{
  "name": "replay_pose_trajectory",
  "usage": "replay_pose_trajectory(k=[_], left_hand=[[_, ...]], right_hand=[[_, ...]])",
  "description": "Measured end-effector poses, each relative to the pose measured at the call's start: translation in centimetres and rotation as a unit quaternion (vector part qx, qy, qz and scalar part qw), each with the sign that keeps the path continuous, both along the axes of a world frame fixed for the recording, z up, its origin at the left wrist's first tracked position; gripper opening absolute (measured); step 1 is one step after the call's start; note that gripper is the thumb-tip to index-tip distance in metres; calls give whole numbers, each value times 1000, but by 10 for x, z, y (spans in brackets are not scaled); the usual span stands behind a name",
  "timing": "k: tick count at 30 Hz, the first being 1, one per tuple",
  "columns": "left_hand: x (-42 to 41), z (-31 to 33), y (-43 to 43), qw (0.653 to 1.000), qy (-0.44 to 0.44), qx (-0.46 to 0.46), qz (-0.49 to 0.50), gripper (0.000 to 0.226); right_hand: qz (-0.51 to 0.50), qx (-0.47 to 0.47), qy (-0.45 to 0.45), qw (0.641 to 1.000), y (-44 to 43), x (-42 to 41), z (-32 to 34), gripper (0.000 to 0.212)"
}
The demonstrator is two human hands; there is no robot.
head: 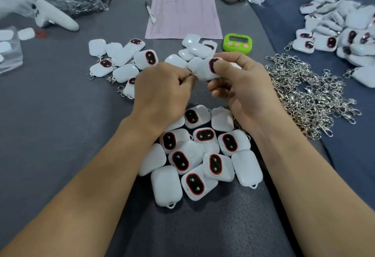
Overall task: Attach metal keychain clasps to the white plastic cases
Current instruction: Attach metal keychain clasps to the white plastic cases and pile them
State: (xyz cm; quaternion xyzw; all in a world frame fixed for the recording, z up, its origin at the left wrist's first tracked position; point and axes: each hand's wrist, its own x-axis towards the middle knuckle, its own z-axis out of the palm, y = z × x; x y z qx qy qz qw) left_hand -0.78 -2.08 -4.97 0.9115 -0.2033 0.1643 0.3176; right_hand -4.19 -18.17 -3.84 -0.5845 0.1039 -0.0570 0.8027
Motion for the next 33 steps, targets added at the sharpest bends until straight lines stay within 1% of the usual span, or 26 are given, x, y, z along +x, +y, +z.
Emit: replay_pose_trajectory(k=[2, 3, 4, 5, 6, 8, 10, 12, 13, 14, 15, 16, 17, 18, 19, 20, 21, 23, 25, 26, 28, 30, 31, 33], left_hand=[[7, 3, 9, 998, -30, 0, 61, 36], [13, 4, 16, 994, -33, -25, 99, 40], [19, 5, 24, 989, -33, -56, 133, 42], [25, 5, 32, 983, -33, -76, 162, 42], [29, 4, 40, 979, -33, -84, 183, 36], [36, 1, 54, 972, -22, -75, 220, 25], [40, -3, 63, 961, 9, -59, 270, 22], [40, -5, 64, 954, 8, -43, 296, 37], [40, -4, 61, 959, -12, -31, 281, 44], [40, -3, 55, 970, -35, -14, 241, 49], [40, -3, 49, 981, -46, 9, 186, 54], [42, -5, 43, 991, -37, 36, 126, 58], [44, -7, 39, 994, -12, 73, 76, 58], [46, -11, 38, 992, 16, 117, 47, 55], [49, -15, 40, 986, 35, 160, 38, 52], [51, -18, 43, 980, 39, 188, 41, 49], [52, -21, 47, 978, 34, 199, 48, 47], [52, -21, 51, 980, 13, 187, 66, 45], [51, -21, 54, 981, 4, 174, 88, 41], [51, -21, 55, 981, 4, 169, 100, 40], [50, -20, 54, 978, 2, 165, 125, 38], [46, -16, 49, 978, -12, 150, 141, 43], [43, -14, 44, 981, -24, 135, 135, 47], [34, -10, 32, 990, -37, 96, 91, 51]], right_hand=[[36, -40, -20, 998, 1, -1, 0, 28], [36, -88, -24, 995, 0, -1, -2, 35], [18, -162, -25, 986, -2, 0, -5, 41], [-10, -251, -26, 967, -4, 2, -7, 45], [-38, -339, -25, 940, -7, 4, -9, 48], [-73, -482, -11, 873, -15, 6, -13, 60], [-63, -563, 10, 824, -22, 10, -17, 69], [-15, -628, 23, 778, -25, 14, -22, 67], [4, -653, 26, 757, -25, 15, -24, 62], [11, -667, 21, 744, -25, 16, -25, 57], [2, -665, 13, 747, -25, 16, -26, 53], [-22, -649, 5, 760, -25, 16, -25, 49], [-54, -631, 1, 774, -25, 15, -24, 46], [-80, -623, 2, 778, -25, 15, -24, 44], [-89, -629, 5, 773, -25, 15, -23, 43], [-77, -643, 7, 762, -25, 15, -23, 43], [-53, -654, 10, 755, -24, 14, -24, 43], [-27, -646, 17, 763, -23, 13, -23, 34], [-43, -623, 17, 781, -23, 10, -18, 23], [-52, -614, 14, 788, -23, 8, -16, 22], [-55, -608, 2, 792, -24, 4, -11, 35], [-64, -614, -11, 786, -27, 1, -7, 51], [-69, -623, -11, 779, -30, 0, -5, 53], [-67, -650, 15, 757, -39, 1, -3, 45]])
